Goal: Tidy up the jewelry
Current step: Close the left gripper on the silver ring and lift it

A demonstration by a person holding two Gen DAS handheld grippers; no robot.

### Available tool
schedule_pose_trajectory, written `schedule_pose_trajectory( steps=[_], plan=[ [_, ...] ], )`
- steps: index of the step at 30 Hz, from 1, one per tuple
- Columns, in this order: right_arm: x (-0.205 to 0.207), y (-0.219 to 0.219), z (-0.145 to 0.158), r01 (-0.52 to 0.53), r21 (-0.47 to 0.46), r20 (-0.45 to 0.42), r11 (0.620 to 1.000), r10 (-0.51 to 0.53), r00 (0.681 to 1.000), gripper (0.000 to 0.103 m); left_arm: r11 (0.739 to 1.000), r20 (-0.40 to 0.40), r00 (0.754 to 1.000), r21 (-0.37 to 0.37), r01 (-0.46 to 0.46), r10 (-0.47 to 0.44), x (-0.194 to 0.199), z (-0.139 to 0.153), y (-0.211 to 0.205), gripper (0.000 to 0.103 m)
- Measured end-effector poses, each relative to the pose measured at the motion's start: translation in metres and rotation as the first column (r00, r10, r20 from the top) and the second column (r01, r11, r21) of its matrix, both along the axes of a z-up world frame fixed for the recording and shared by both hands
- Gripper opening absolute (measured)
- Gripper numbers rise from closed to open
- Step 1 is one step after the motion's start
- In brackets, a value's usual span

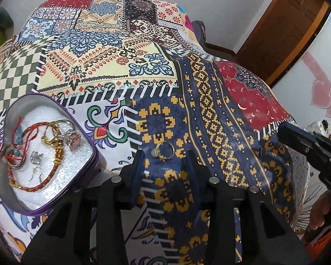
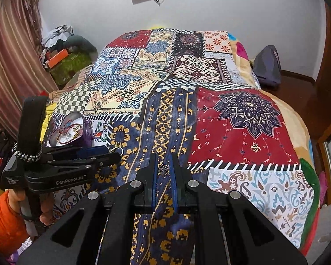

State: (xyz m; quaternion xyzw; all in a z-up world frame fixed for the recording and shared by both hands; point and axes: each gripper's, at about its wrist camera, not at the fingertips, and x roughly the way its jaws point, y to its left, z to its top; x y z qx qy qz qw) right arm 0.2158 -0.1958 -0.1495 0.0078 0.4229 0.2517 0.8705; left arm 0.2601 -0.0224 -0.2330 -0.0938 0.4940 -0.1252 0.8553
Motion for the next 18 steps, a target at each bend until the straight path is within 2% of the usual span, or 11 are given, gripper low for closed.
schedule_pose_trajectory(
  steps=[4, 7, 11, 18],
  plan=[
    [-0.002, 0.001, 0.001, -0.005, 0.005, -0.001, 1.000, 0.005, 1.000, 0.009, 0.999, 0.007, 1.000, 0.038, 0.010, -0.011, 0.003, -0.001, -0.007, 0.033],
    [-0.003, 0.001, 0.004, -0.007, 0.005, 0.003, 1.000, 0.007, 1.000, 0.009, 0.998, 0.006, 1.000, 0.065, 0.014, -0.014, 0.003, -0.001, -0.010, 0.009],
    [-0.004, 0.001, 0.009, -0.008, 0.005, 0.014, 1.000, 0.008, 1.000, 0.009, 0.999, -0.003, 1.000, 0.033, 0.001, -0.001, 0.003, -0.002, -0.005, 0.008],
    [-0.007, 0.003, 0.022, -0.008, 0.006, 0.041, 1.000, 0.007, 0.999, 0.009, 1.000, 0.020, 1.000, 0.025, -0.012, 0.011, -0.010, 0.008, -0.003, 0.007]
  ],
)
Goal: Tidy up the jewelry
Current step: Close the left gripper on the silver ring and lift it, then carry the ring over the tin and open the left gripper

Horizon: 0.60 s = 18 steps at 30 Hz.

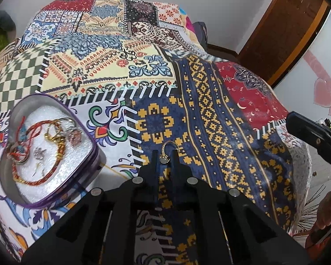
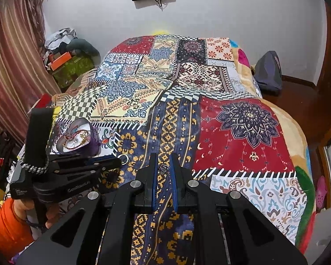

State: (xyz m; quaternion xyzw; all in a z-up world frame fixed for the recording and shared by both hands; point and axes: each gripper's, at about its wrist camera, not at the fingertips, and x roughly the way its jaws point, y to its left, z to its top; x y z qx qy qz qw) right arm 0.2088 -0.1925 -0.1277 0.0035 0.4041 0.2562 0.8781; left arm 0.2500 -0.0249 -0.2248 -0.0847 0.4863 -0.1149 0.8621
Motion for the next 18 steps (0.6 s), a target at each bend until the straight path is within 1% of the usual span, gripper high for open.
schedule_pose_trajectory(
  steps=[7, 12, 15, 18],
  plan=[
    [0.000, 0.017, 0.014, -0.029, 0.010, 0.028, 1.000, 0.029, 0.999, 0.009, 0.999, 0.085, 0.996, -0.020, -0.028, 0.030, -0.022, 0.034, 0.015, 0.007],
    [-0.001, 0.037, 0.026, -0.065, 0.022, 0.059, 0.998, 0.063, 0.996, 0.009, 0.997, 0.160, 0.984, -0.018, -0.072, 0.074, -0.038, 0.064, 0.038, 0.007],
    [-0.001, 0.051, 0.034, -0.090, 0.035, 0.076, 0.995, 0.087, 0.993, 0.009, 0.995, 0.188, 0.977, -0.020, -0.100, 0.102, -0.044, 0.077, 0.053, 0.007],
    [-0.001, 0.066, 0.039, -0.115, 0.041, 0.091, 0.993, 0.111, 0.990, 0.009, 0.991, 0.211, 0.969, -0.005, -0.132, 0.130, -0.051, 0.085, 0.068, 0.007]
  ],
)
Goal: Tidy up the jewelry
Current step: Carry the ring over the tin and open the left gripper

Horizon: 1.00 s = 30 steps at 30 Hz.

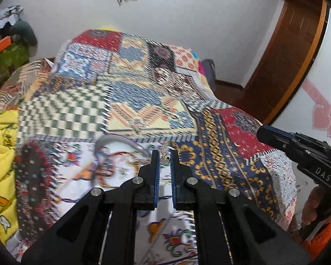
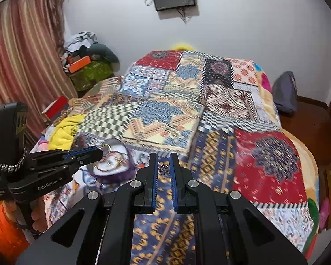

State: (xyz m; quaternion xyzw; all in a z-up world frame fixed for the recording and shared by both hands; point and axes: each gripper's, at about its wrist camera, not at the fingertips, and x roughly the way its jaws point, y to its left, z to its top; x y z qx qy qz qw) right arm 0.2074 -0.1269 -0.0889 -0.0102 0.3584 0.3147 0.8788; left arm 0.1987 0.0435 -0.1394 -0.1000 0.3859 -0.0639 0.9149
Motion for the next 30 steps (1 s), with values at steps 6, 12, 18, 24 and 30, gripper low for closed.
schedule_pose_trajectory(
  steps=[6, 12, 18, 24, 30],
  plan=[
    [0.000, 0.030, 0.005, -0.053, 0.013, 0.009, 0.998, 0.053, 0.999, 0.009, 0.999, 0.014, 0.999, 0.022, -0.045, 0.045, -0.012, 0.006, 0.025, 0.007],
    [-0.001, 0.060, 0.006, -0.110, 0.009, 0.013, 0.994, 0.110, 0.994, 0.009, 0.998, 0.001, 0.998, 0.030, -0.060, 0.060, -0.017, -0.003, 0.038, 0.007],
    [-0.002, 0.083, -0.002, -0.158, -0.003, -0.006, 0.987, 0.158, 0.987, 0.009, 0.998, -0.028, 0.998, 0.020, -0.051, 0.051, -0.014, -0.017, 0.043, 0.007],
    [0.003, 0.101, -0.021, -0.194, -0.019, -0.060, 0.981, 0.192, 0.979, 0.009, 0.999, -0.058, 0.998, 0.026, -0.031, 0.033, -0.008, -0.032, 0.042, 0.007],
    [0.011, 0.111, -0.039, -0.209, -0.042, -0.114, 0.977, 0.204, 0.972, 0.009, 0.999, -0.081, 0.996, 0.014, -0.037, 0.038, -0.001, -0.043, 0.046, 0.007]
  ],
)
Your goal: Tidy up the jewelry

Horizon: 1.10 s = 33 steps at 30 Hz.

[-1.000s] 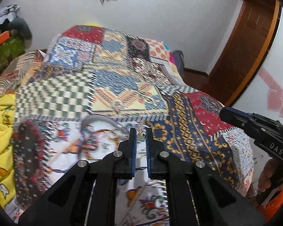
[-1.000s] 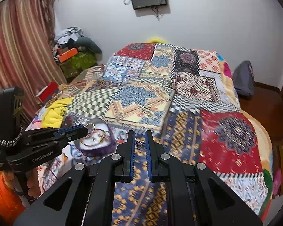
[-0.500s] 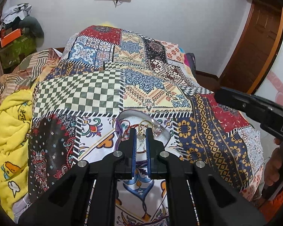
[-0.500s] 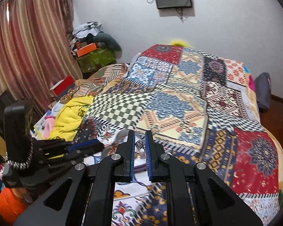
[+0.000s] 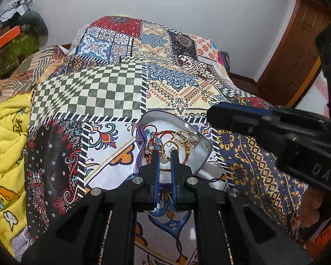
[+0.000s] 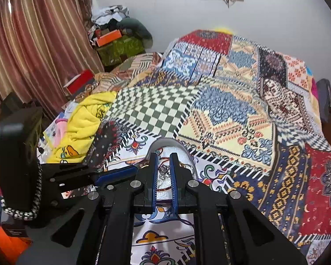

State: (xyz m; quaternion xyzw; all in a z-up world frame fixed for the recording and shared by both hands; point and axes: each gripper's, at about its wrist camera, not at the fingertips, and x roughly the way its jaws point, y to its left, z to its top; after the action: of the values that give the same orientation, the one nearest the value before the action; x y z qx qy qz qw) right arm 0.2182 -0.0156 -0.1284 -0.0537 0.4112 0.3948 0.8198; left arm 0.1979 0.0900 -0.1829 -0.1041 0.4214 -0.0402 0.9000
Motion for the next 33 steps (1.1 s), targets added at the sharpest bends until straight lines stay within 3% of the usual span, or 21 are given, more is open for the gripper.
schedule_pose_trajectory(
  steps=[13, 18, 23, 26, 33],
  plan=[
    [0.002, 0.011, -0.019, -0.048, -0.052, -0.056, 0.998, 0.045, 0.997, 0.010, 1.000, -0.012, 1.000, -0.006, -0.010, 0.010, 0.000, -0.005, 0.005, 0.010],
    [0.002, 0.008, -0.018, -0.037, -0.057, -0.049, 0.998, 0.035, 0.998, 0.016, 1.000, -0.010, 1.000, 0.007, -0.014, 0.014, -0.005, -0.003, 0.002, 0.014],
    [0.002, -0.002, -0.003, -0.010, -0.021, -0.033, 1.000, 0.010, 0.999, 0.017, 0.999, 0.013, 1.000, 0.052, -0.008, 0.007, -0.010, 0.006, -0.006, 0.036],
    [-0.001, -0.012, 0.012, 0.008, 0.007, -0.010, 1.000, -0.008, 1.000, 0.017, 0.996, 0.032, 0.999, 0.087, -0.010, 0.007, -0.015, 0.013, -0.010, 0.036],
    [-0.022, -0.037, 0.050, 0.046, 0.074, 0.062, 0.996, -0.050, 0.997, 0.017, 0.997, 0.100, 0.994, 0.062, -0.053, 0.047, -0.030, 0.046, -0.002, 0.036]
  ],
)
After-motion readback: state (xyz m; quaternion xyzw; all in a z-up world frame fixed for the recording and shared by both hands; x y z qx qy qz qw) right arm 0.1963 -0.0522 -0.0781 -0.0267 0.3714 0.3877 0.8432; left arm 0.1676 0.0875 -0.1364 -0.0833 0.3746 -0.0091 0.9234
